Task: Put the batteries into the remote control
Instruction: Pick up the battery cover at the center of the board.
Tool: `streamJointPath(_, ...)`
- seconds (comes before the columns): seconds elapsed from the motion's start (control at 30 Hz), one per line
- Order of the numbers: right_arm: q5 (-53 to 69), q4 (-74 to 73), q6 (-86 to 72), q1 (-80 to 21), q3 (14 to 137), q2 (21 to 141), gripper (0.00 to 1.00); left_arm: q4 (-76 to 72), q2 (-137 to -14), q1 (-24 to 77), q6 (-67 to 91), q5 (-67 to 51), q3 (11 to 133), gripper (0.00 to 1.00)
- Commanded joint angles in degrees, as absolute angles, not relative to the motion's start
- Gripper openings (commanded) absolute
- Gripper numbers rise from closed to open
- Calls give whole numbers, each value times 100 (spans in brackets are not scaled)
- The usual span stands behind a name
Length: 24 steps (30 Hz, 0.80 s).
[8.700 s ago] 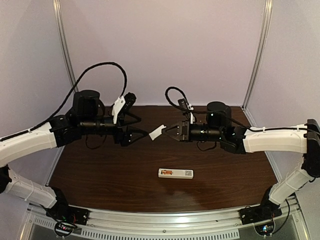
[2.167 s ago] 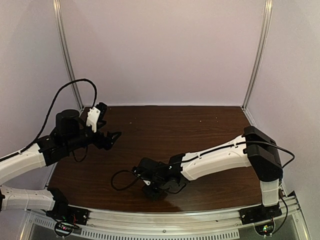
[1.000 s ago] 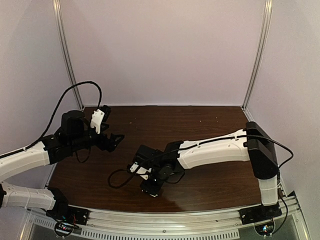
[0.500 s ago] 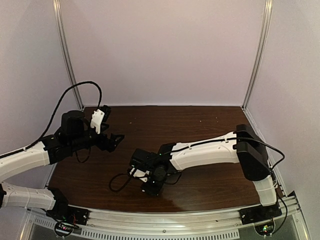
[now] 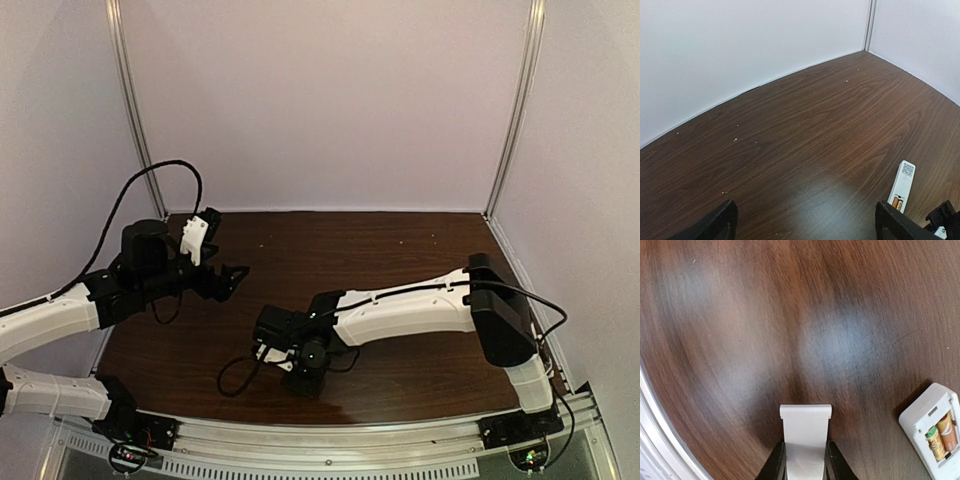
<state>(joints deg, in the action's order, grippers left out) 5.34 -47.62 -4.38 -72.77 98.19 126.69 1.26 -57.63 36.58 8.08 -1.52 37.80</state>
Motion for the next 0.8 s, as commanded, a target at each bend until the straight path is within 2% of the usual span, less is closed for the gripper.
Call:
streamJointPath(0.0, 476, -5103, -243, -7221, 9902, 12789, 15, -158, -5786, 3621, 747, -167, 3892, 97)
streamJointPath(0.4, 73, -4927, 1208, -7060, 9936, 11747, 13, -265, -5874, 3621, 870, -243, 3872, 98)
streamJointPath(0.6, -230, -4992, 2117, -6772, 9943, 11824, 8, -320, -5918, 3621, 914, -299, 3886, 98)
streamJointPath(0.77, -163, -4984, 2727, -6606, 10054, 11822, 7, -338, -5937, 3621, 909, -299, 3889, 97)
